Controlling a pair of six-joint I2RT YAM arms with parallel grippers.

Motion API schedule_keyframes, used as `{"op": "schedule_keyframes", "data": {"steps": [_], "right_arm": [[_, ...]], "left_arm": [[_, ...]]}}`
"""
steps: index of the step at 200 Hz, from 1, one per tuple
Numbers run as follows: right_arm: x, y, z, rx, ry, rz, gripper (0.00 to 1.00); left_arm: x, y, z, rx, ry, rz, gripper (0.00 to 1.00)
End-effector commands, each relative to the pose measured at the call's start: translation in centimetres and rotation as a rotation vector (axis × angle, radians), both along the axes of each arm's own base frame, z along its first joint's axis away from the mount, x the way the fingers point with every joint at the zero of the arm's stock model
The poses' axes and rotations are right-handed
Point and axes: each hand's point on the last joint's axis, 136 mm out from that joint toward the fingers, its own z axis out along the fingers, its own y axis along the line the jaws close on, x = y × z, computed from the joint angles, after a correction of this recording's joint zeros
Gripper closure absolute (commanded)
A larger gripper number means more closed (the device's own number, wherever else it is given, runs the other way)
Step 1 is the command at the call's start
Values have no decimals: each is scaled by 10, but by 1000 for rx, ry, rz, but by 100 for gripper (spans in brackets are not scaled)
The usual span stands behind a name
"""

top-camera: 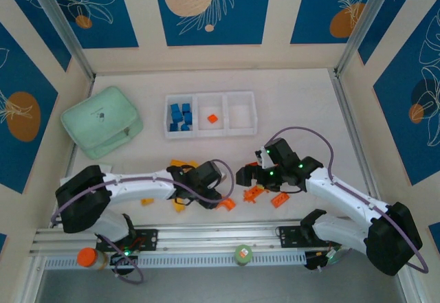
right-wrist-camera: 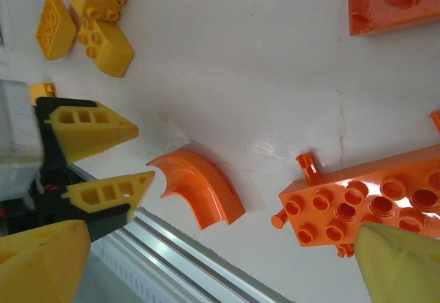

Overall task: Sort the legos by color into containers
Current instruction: Pick up the lego from the middle-left of the table.

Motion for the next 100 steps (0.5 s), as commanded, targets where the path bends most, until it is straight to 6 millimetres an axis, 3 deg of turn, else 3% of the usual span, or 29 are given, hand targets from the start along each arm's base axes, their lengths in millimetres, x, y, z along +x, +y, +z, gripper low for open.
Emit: {"op": "schedule_keyframes", "data": {"steps": [1, 100], "right_arm": [[0, 2, 0, 2, 7, -1, 1], [1, 0, -1, -7, 1, -1, 1]], "left_arm": [[-5, -13, -1, -18, 12, -52, 57], [-5, -4, -13, 29, 18, -43, 75]]}}
